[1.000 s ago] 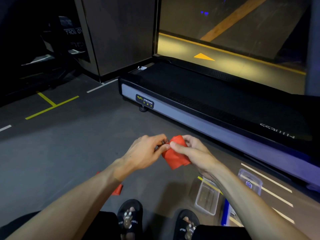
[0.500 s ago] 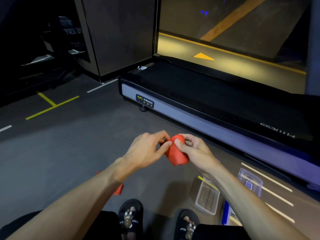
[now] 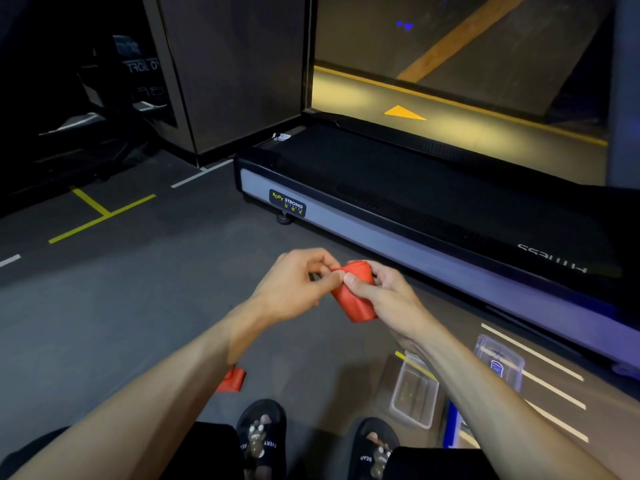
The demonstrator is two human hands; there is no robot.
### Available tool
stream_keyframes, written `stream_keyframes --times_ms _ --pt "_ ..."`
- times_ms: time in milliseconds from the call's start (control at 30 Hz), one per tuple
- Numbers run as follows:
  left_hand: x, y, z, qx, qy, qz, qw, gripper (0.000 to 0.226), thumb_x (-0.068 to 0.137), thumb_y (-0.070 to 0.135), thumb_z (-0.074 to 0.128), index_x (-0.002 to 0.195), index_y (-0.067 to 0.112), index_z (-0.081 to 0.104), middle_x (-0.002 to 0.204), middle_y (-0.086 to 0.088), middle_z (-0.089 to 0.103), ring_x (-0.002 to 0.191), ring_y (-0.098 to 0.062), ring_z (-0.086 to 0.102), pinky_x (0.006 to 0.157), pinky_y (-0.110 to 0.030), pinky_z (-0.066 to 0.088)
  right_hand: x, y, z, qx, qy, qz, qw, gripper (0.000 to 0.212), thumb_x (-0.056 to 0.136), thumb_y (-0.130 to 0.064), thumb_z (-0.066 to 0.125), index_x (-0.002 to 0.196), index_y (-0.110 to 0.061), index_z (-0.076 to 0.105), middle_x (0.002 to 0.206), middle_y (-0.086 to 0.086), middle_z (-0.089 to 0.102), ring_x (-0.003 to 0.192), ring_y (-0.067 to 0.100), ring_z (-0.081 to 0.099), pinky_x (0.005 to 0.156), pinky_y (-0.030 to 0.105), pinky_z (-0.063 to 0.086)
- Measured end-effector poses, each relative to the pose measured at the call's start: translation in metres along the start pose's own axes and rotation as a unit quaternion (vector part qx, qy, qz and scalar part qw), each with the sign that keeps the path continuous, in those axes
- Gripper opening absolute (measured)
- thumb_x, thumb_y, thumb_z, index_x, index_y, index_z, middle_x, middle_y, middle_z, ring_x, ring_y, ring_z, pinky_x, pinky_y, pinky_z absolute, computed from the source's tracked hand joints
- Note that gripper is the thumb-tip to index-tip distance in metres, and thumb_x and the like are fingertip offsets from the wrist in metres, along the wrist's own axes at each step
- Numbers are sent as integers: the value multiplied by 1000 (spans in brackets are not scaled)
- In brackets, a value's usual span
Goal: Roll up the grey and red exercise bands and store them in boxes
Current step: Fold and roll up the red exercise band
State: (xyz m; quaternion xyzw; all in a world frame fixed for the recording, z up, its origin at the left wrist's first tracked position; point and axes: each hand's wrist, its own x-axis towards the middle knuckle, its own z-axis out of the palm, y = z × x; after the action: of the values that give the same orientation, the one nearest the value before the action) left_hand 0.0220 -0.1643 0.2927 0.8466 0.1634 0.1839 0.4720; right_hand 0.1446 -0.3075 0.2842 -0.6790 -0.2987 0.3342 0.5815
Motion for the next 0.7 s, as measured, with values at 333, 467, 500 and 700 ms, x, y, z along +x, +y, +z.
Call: stream_keyframes --times_ms 333,467,500,700 --pt "2 30 -11 259 62 7 964 19 98 39 50 116 34 52 62 4 65 72 -25 65 69 -36 50 1 0 12 -18 -9 11 1000 20 97 -17 68 117 -14 66 99 3 72 87 12 65 75 29 52" --pt "-1 35 -10 295 -17 31 955 20 103 37 42 122 36 49 74 2 59 84 -35 64 71 -38 47 1 -1 10 -50 15 -12 999 23 95 -22 71 117 -20 65 106 3 74 98 17 69 91 31 54" --pt "-3 35 -10 273 2 51 961 21 103 37 44 123 37 48 68 5 57 80 -32 63 70 -38 46 2 -1 8 -35 28 -9 999 26 92 -28 73 115 -21 66 108 4 75 103 22 70 96 38 54" --pt "-2 35 -13 118 131 -7 984 52 86 36 73 131 36 48 62 20 70 63 -5 66 81 -37 57 3 -1 10 -20 15 -22 999 34 86 -38 73 116 -22 67 111 6 75 100 17 68 100 48 52"
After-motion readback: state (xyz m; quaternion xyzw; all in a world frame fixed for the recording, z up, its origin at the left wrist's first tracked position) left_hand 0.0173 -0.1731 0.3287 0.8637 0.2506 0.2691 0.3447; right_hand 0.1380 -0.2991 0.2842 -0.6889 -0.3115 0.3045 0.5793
